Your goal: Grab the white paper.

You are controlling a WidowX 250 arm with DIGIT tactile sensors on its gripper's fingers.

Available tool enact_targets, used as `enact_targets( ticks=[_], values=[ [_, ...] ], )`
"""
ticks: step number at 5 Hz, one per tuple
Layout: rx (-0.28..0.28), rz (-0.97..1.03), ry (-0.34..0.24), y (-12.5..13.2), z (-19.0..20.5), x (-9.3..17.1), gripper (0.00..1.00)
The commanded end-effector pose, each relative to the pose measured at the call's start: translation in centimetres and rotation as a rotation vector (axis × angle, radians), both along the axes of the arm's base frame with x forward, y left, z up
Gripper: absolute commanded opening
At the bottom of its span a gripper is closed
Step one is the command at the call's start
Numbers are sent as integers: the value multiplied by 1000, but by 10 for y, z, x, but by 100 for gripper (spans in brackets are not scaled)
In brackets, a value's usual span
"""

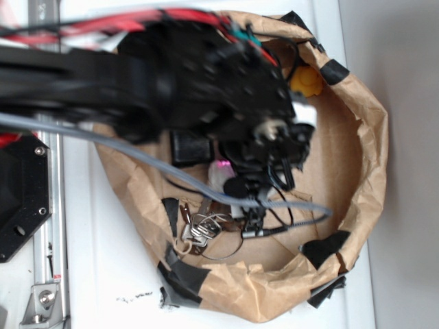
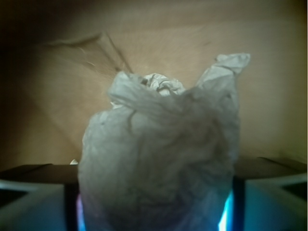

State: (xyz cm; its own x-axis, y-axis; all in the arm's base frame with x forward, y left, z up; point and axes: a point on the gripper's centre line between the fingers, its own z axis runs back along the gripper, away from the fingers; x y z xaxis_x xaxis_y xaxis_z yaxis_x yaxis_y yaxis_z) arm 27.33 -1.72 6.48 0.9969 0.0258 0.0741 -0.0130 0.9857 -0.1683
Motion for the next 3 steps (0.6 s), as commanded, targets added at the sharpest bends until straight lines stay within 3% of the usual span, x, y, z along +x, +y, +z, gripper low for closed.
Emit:
enact_targets(
  ticks=[1, 2, 3],
  values=[
    [60, 119, -123, 27, 110, -8, 0],
    [114, 178, -117, 32, 134, -13, 0],
    [109, 214, -105, 31, 124, -14, 0]
  ],
)
